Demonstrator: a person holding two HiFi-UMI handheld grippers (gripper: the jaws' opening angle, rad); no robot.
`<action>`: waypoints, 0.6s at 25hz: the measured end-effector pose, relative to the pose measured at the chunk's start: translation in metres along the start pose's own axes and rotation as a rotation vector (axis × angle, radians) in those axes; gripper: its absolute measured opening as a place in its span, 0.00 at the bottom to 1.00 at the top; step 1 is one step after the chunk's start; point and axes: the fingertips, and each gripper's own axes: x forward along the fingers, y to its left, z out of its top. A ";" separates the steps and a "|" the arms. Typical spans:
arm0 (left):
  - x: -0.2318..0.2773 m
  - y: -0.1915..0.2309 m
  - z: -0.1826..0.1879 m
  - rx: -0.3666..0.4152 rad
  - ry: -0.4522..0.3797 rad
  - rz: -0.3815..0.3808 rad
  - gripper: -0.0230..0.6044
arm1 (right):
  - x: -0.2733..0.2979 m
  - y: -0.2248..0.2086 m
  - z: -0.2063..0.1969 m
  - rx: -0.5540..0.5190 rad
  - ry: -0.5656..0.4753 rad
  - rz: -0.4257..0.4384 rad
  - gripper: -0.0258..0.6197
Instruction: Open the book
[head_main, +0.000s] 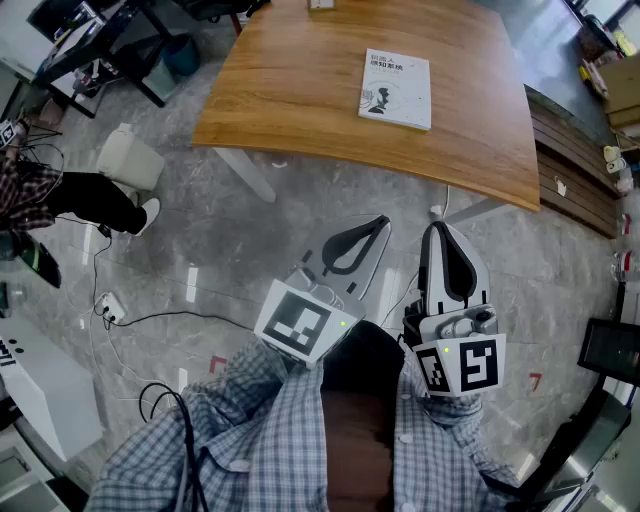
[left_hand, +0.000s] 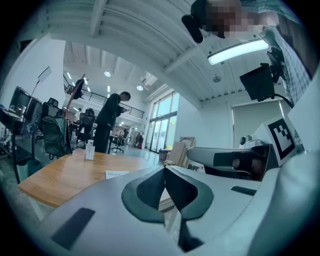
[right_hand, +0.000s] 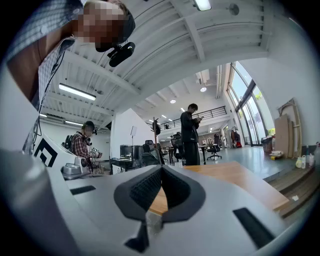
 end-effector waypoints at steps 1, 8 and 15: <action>0.001 0.000 0.002 0.000 -0.009 0.002 0.05 | 0.000 -0.001 0.000 -0.006 0.001 0.001 0.07; 0.005 0.001 0.002 -0.007 -0.018 0.004 0.05 | 0.003 0.000 -0.001 -0.027 0.005 0.008 0.07; 0.002 0.009 0.006 -0.004 -0.028 -0.006 0.05 | 0.007 0.000 -0.002 0.004 0.003 -0.023 0.07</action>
